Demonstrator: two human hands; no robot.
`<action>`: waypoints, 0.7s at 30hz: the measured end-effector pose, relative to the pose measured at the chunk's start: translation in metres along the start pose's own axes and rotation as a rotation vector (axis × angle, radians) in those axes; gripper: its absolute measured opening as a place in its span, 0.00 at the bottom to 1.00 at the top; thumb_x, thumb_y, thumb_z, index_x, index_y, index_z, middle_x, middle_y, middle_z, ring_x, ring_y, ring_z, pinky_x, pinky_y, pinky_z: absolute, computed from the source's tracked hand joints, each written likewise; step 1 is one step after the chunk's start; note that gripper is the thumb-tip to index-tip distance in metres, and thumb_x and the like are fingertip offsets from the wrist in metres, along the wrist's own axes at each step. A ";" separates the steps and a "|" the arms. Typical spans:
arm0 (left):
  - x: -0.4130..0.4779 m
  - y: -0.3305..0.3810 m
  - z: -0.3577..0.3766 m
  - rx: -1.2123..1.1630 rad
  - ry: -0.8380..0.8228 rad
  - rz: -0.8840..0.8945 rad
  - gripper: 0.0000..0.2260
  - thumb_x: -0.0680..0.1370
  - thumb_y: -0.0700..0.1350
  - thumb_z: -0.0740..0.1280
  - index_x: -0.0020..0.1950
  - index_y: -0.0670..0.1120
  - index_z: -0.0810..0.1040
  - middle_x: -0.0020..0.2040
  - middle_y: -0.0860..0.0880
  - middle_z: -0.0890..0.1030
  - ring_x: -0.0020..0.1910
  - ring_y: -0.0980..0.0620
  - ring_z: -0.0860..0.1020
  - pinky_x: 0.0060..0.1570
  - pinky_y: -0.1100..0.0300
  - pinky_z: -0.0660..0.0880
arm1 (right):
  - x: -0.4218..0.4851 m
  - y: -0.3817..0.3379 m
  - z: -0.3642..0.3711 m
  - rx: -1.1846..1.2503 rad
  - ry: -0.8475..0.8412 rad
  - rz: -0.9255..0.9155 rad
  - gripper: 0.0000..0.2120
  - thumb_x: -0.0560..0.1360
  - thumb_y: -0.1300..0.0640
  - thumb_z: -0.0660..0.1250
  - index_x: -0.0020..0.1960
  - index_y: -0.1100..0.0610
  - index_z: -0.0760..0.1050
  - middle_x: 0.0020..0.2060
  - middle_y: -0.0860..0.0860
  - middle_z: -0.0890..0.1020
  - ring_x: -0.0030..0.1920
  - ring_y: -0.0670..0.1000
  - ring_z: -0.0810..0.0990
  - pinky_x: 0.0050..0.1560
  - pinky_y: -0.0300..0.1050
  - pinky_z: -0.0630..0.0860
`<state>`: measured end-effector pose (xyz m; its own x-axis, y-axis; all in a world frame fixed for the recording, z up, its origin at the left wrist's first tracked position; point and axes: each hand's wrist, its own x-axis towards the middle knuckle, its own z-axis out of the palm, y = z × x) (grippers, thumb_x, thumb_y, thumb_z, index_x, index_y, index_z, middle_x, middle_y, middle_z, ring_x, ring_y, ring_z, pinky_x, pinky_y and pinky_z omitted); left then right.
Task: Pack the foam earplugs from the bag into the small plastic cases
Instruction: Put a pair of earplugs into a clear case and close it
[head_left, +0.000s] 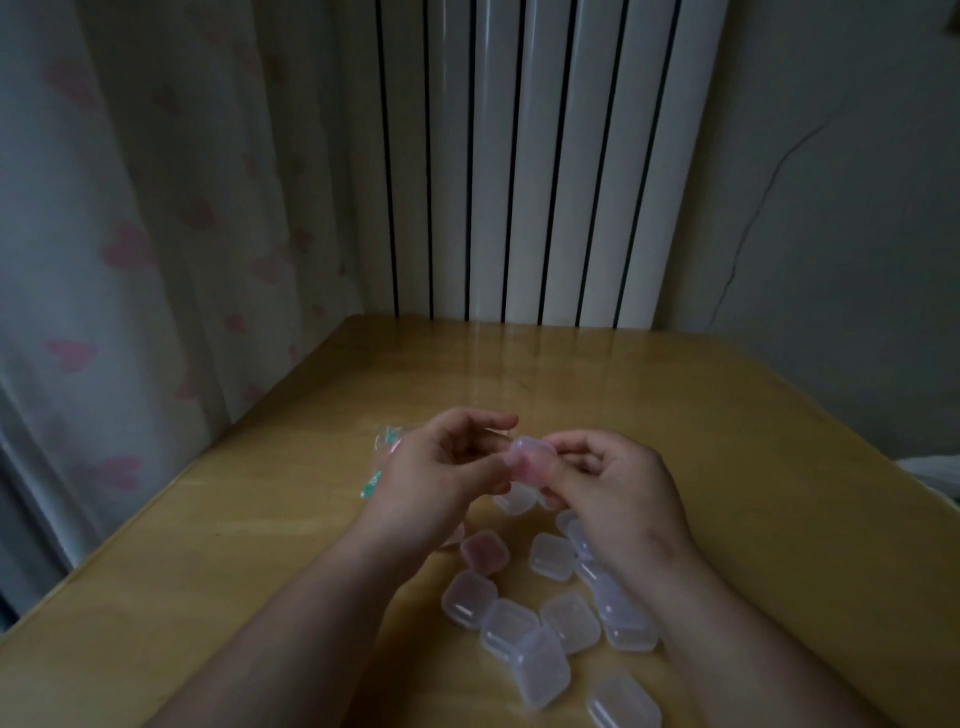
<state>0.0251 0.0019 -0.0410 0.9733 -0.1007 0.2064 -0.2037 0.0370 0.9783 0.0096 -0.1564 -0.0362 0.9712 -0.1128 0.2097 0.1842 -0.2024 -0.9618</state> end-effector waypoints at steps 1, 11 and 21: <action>0.001 0.001 0.000 0.016 0.039 0.004 0.11 0.74 0.34 0.71 0.52 0.47 0.82 0.46 0.46 0.85 0.44 0.46 0.83 0.45 0.57 0.79 | 0.001 0.000 0.000 -0.021 0.022 -0.003 0.09 0.68 0.51 0.77 0.45 0.54 0.82 0.34 0.48 0.85 0.36 0.45 0.84 0.40 0.43 0.81; 0.010 0.004 -0.017 0.230 0.401 -0.029 0.17 0.77 0.30 0.59 0.46 0.50 0.80 0.48 0.50 0.80 0.45 0.54 0.78 0.32 0.64 0.74 | 0.007 0.014 0.001 -0.731 -0.086 -0.218 0.08 0.70 0.47 0.73 0.48 0.46 0.83 0.42 0.42 0.81 0.49 0.46 0.77 0.53 0.44 0.74; 0.022 -0.014 -0.028 0.999 0.318 0.043 0.24 0.67 0.36 0.75 0.60 0.54 0.80 0.56 0.52 0.81 0.55 0.50 0.74 0.51 0.58 0.73 | 0.007 0.012 0.011 -1.071 -0.252 -0.212 0.13 0.77 0.45 0.61 0.49 0.49 0.82 0.48 0.48 0.84 0.53 0.53 0.77 0.57 0.45 0.73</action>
<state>0.0520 0.0271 -0.0508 0.9166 0.1527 0.3695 -0.0925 -0.8181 0.5676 0.0203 -0.1489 -0.0478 0.9609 0.1986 0.1931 0.2422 -0.9407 -0.2375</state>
